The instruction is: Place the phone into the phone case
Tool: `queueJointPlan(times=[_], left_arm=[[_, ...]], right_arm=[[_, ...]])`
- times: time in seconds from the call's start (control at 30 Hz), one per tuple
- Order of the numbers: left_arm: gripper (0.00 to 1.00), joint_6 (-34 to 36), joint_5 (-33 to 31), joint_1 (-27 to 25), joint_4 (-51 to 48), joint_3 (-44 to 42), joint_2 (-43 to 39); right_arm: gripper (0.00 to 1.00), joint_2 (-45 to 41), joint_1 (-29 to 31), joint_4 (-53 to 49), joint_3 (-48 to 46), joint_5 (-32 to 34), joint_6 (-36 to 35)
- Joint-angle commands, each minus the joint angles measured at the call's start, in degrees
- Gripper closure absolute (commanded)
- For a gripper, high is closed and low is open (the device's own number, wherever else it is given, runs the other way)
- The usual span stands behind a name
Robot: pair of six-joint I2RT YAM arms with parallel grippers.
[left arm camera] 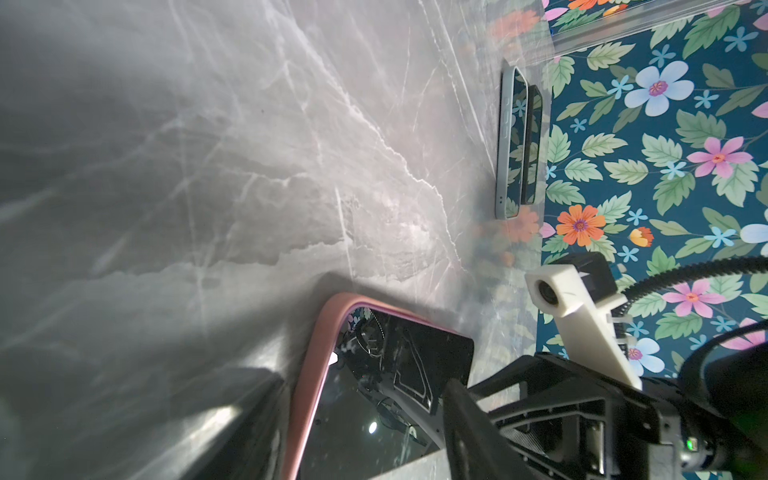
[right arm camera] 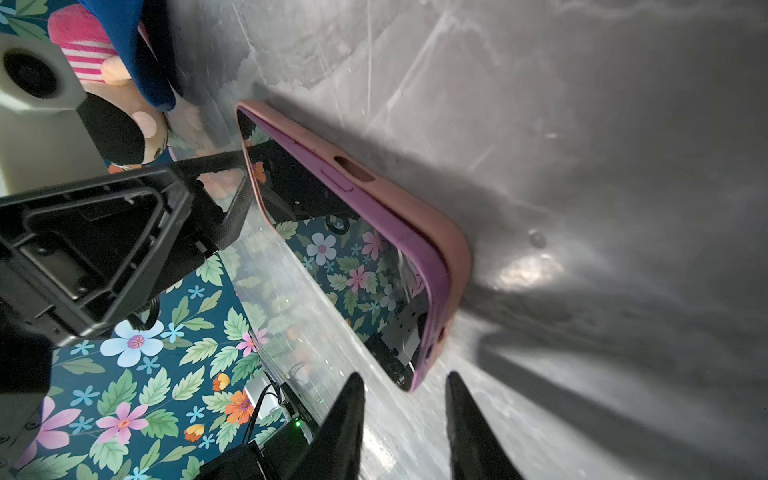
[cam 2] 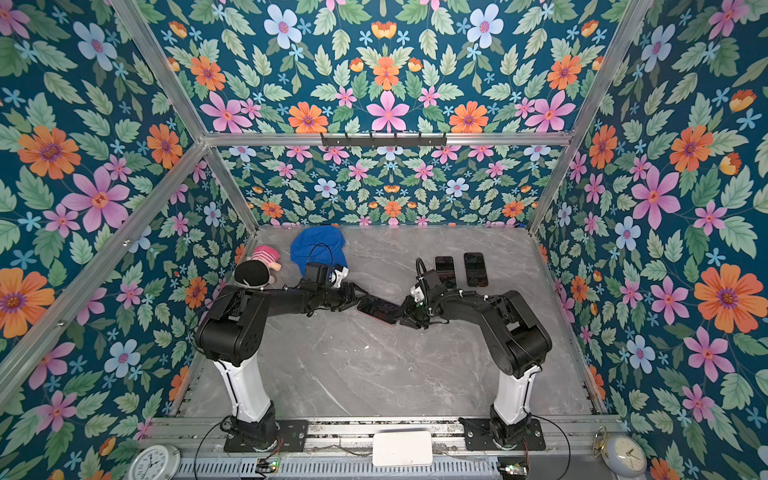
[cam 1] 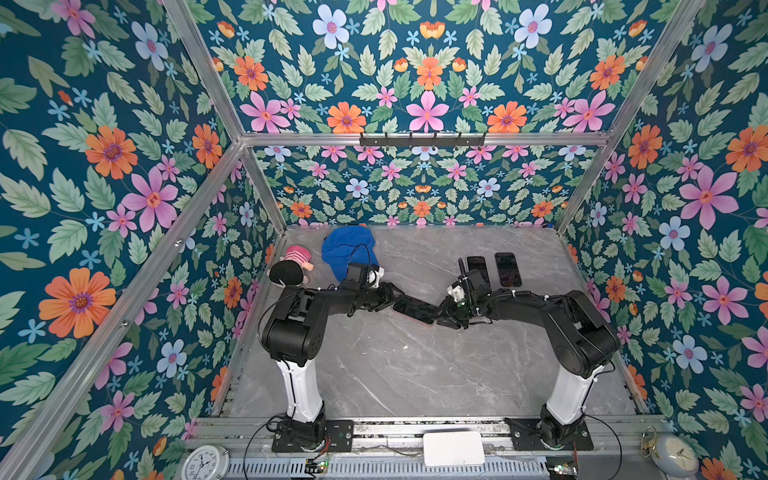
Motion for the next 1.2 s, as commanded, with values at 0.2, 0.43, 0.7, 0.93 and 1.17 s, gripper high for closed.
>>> queueJointPlan(times=[0.2,0.43,0.7,0.93,1.17], left_arm=[[0.39,0.56,0.61,-0.16,0.27,-0.17,0.46],[0.39,0.26,0.7,-0.43,0.88,-0.51,0.28],[0.4,-0.36,0.78,-0.87,2.11,-1.4,0.11],[0.4,0.31,0.72,-0.58,1.45,-1.49,-0.15],[0.33,3.24,-0.19,1.25,-2.89,-1.52,-2.12]], right_arm=[[0.77,1.11,0.55,-0.81,1.39,-0.15,-0.52],[0.81,1.03,1.3,-0.62,1.59,-0.4,-0.17],[0.85,2.0,2.27,0.29,2.09,-0.68,0.58],[0.82,0.98,2.87,-1.81,2.06,-0.27,-0.33],[0.66,-5.41,1.47,-11.47,1.19,1.61,-7.76]])
